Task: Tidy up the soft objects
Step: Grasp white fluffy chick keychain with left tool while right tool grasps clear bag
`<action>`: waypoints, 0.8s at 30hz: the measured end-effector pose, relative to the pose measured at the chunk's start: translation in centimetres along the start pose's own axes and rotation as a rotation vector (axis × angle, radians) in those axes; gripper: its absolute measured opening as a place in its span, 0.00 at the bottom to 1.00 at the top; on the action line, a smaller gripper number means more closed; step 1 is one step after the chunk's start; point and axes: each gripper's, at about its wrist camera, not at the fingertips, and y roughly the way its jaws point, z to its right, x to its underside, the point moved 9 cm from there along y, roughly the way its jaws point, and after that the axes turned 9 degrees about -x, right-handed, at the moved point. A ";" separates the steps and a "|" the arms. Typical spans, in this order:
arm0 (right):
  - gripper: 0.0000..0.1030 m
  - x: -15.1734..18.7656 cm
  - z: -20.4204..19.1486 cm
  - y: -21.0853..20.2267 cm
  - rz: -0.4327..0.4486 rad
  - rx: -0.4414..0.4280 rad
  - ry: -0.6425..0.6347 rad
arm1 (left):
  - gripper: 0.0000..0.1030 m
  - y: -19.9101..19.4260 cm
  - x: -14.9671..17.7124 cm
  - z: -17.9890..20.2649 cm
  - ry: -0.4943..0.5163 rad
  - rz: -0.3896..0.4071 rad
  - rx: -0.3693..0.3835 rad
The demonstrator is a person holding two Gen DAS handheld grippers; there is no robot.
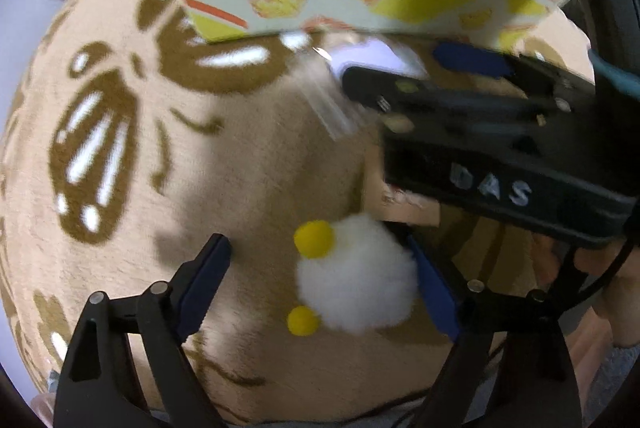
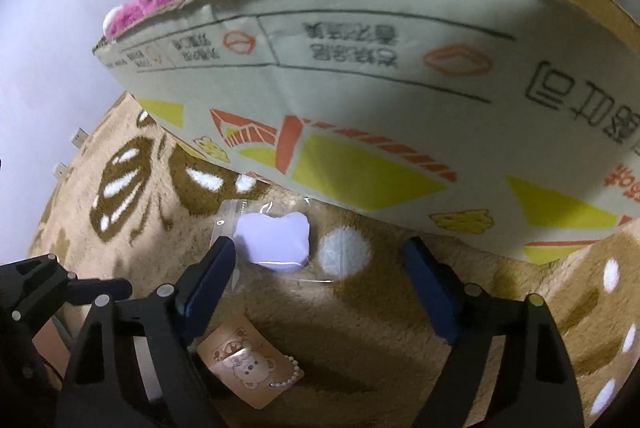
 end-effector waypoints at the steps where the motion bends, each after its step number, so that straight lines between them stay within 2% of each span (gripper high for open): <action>1: 0.79 0.0 0.0 0.0 0.001 0.005 -0.002 | 0.85 0.1 0.1 0.2 0.015 0.000 -0.014; 5: 0.66 -0.1 0.1 -0.2 0.007 -0.011 0.015 | 0.81 0.0 0.4 0.9 0.017 0.007 -0.022; 6: 0.57 -0.1 0.1 -0.3 0.009 -0.025 0.020 | 0.78 0.0 0.5 0.9 0.012 0.005 -0.013; 8: 0.51 -0.2 -0.1 -0.5 0.006 -0.046 0.033 | 0.71 -0.1 0.6 1.0 0.015 0.004 0.006; 9: 0.47 -0.2 -0.2 -0.5 0.006 -0.056 0.035 | 0.62 -0.3 0.7 1.2 0.019 0.006 0.022; 10: 0.45 -0.2 -0.5 -0.4 0.004 -0.070 0.040 | 0.48 -0.4 0.8 1.4 0.022 0.007 0.041; 12: 0.45 -0.2 -0.7 -0.3 0.006 -0.065 0.035 | 0.34 -0.5 1.3 2.3 0.025 -0.021 0.124; 18: 0.45 -0.2 -1.1 -0.2 -0.007 -0.095 0.080 | 0.32 -0.9 2.0 3.0 0.041 0.002 0.100; 24: 0.41 -0.1 -0.9 -0.1 -0.015 -0.102 0.094 | 0.32 -1.4 1.6 1.0 0.013 0.031 0.040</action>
